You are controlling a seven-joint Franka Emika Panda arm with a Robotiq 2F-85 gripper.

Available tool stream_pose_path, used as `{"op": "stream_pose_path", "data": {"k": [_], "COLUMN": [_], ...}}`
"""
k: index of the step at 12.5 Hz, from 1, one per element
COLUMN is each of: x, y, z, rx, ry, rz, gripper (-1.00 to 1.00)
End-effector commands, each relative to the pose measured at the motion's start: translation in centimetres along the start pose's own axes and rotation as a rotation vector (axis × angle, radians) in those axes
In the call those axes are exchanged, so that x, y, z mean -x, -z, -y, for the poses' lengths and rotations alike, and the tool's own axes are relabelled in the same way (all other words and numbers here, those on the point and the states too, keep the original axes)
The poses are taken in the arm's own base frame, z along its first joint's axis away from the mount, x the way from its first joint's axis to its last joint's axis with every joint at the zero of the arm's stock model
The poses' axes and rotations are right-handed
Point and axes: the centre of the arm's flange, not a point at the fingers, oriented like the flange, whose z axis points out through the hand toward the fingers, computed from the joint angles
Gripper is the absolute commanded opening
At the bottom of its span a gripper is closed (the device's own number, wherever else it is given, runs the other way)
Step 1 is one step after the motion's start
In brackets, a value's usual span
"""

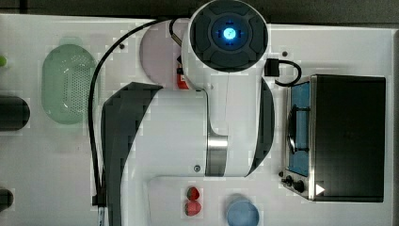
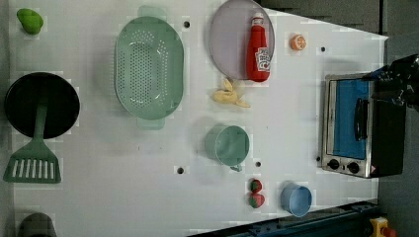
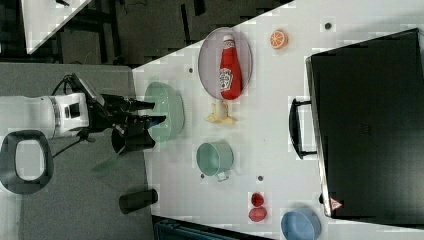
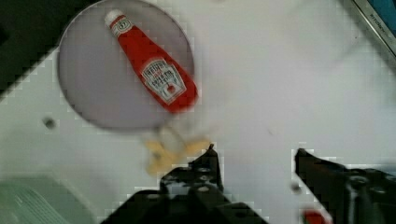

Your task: Pick ketchup from plate and place it on table.

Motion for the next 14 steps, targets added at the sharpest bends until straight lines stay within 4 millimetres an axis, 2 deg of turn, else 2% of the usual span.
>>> {"op": "stream_pose_path", "data": {"k": [1,3,7,10,14], "x": [5.7,5.2,2.8,0.8,-0.4], "y": [6.1,4.8,-0.7,-5.9,-12.6], "z": [-6.1,-5.4,-2.9,-0.4,3.1], "rx": [0.026,0.038,0.063,0.061,0.039], "ry": [-0.073,-0.009,0.174,0.283,0.458], "rz": [0.014,0.031,0.088,0.111,0.122], "gripper": [0.59,0.99,1.00,1.00,1.00]}}
